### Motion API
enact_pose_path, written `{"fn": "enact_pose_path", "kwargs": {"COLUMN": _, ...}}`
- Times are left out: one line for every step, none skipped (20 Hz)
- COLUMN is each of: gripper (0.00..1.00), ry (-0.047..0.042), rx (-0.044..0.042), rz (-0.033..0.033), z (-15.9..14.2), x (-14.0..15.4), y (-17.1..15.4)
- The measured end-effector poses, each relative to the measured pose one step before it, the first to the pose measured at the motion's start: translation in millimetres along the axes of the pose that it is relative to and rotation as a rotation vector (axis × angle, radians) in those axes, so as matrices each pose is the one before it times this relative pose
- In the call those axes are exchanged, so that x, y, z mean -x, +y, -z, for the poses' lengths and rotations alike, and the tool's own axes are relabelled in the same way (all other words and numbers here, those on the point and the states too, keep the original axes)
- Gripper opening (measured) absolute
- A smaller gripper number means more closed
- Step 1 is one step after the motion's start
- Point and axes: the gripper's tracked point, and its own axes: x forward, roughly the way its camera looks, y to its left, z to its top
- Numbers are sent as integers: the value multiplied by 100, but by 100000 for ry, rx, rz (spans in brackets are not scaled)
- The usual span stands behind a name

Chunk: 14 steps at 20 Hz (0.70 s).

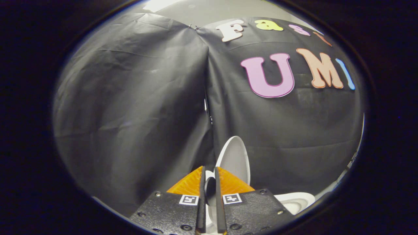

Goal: Open the toilet lid.

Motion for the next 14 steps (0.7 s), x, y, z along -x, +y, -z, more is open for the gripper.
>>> {"fn": "enact_pose_path", "kwargs": {"gripper": 13, "ry": -122, "rx": 12, "rz": -1453, "z": 208, "x": -293, "y": 779}}
{"fn": "enact_pose_path", "kwargs": {"gripper": 13, "ry": 121, "rx": 367, "rz": -1397, "z": 163, "x": -336, "y": 587}}
{"fn": "enact_pose_path", "kwargs": {"gripper": 13, "ry": 126, "rx": 428, "rz": -1168, "z": 170, "x": -395, "y": 603}}
{"fn": "enact_pose_path", "kwargs": {"gripper": 13, "ry": 428, "rx": 264, "rz": -1062, "z": 134, "x": -288, "y": 509}}
{"fn": "enact_pose_path", "kwargs": {"gripper": 13, "ry": 175, "rx": 702, "rz": -393, "z": 216, "x": -260, "y": 571}}
{"fn": "enact_pose_path", "kwargs": {"gripper": 13, "ry": 280, "rx": 613, "rz": -285, "z": 130, "x": -107, "y": 283}}
{"fn": "enact_pose_path", "kwargs": {"gripper": 13, "ry": 442, "rx": 273, "rz": -697, "z": 55, "x": -287, "y": 364}}
{"fn": "enact_pose_path", "kwargs": {"gripper": 14, "ry": -220, "rx": 163, "rz": -1057, "z": -77, "x": -234, "y": 272}}
{"fn": "enact_pose_path", "kwargs": {"gripper": 14, "ry": 280, "rx": 136, "rz": -642, "z": 114, "x": -145, "y": -73}}
{"fn": "enact_pose_path", "kwargs": {"gripper": 14, "ry": 72, "rx": 43, "rz": -628, "z": 1, "x": -222, "y": 113}}
{"fn": "enact_pose_path", "kwargs": {"gripper": 15, "ry": -197, "rx": 11, "rz": -138, "z": -41, "x": -35, "y": -47}}
{"fn": "enact_pose_path", "kwargs": {"gripper": 16, "ry": 171, "rx": -73, "rz": -374, "z": 209, "x": 9, "y": 133}}
{"fn": "enact_pose_path", "kwargs": {"gripper": 17, "ry": 388, "rx": -149, "rz": -455, "z": 34, "x": -8, "y": 33}}
{"fn": "enact_pose_path", "kwargs": {"gripper": 19, "ry": -263, "rx": -179, "rz": -81, "z": 22, "x": -23, "y": -72}}
